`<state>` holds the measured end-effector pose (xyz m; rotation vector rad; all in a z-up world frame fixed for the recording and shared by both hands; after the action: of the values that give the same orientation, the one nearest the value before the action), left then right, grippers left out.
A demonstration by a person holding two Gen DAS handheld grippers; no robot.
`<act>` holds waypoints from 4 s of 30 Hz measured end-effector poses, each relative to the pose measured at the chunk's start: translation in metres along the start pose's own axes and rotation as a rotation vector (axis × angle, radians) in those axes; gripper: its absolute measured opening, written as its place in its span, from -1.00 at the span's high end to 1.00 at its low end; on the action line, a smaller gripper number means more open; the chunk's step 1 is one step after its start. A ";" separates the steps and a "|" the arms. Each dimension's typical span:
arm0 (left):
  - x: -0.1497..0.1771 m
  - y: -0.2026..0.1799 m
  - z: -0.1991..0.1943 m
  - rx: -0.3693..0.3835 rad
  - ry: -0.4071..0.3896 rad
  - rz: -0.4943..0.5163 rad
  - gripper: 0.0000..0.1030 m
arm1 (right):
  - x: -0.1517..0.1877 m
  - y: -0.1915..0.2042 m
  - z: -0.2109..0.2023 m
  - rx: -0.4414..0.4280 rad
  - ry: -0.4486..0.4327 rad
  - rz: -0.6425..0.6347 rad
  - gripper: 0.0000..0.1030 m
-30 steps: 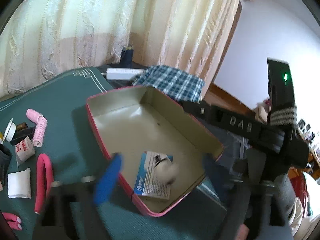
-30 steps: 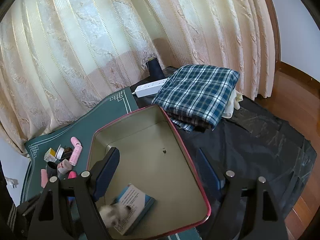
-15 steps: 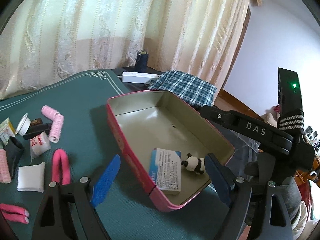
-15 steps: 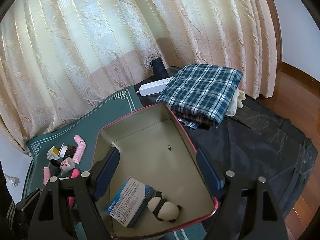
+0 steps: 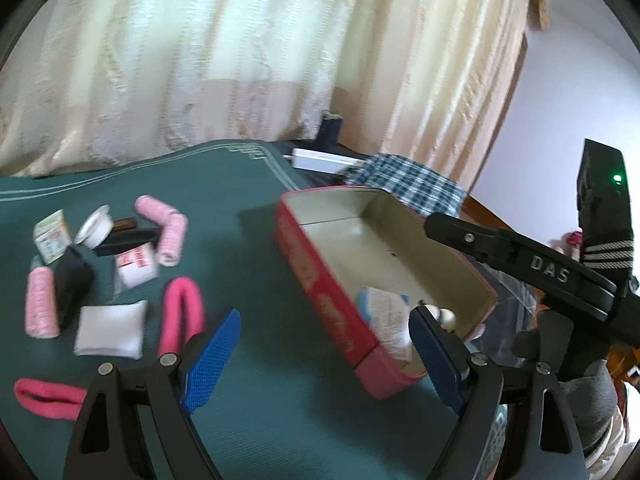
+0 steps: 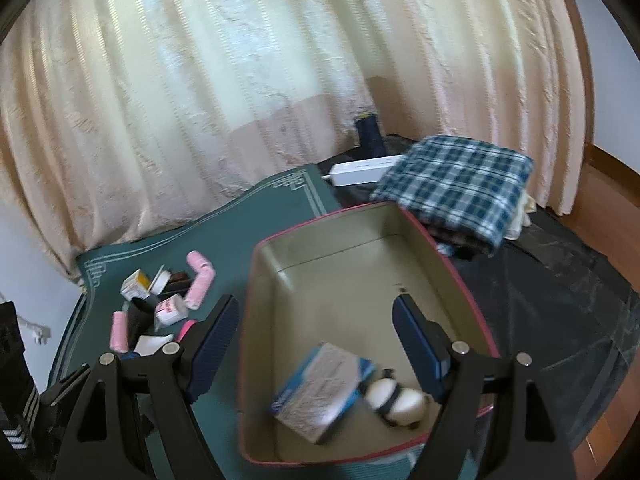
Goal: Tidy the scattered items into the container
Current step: 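Move both grippers away from the tin back over the scattered items, then grasp a pink foam curler tube at its middle with the left gripper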
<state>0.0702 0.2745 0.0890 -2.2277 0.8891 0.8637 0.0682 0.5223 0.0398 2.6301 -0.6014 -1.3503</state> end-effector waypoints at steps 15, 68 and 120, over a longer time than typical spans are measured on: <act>0.027 0.109 -0.059 -0.175 -0.045 -0.126 -0.71 | 0.025 0.100 0.008 -0.120 0.056 -0.153 -0.59; 0.086 0.204 -0.049 -0.603 0.145 -0.147 -0.71 | 0.073 0.146 0.063 -0.179 0.259 -0.181 -0.59; 0.111 0.257 -0.100 -0.513 0.208 -0.075 -0.71 | 0.092 0.164 0.062 -0.181 0.300 -0.209 -0.59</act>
<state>-0.0238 0.0074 -0.0005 -2.8167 0.7253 0.9134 0.0188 0.3397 -0.0189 2.7242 -0.1602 -0.9697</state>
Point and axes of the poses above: each gripper's, at about its wrist camera, not at the fingertips, and z roughly the way its jaws point, y to its left, x to its underside, the point moved 2 cm from there along z, roughly the way its jaws point, and after that the axes turned 4 degrees about x, right-handed, at the moved point
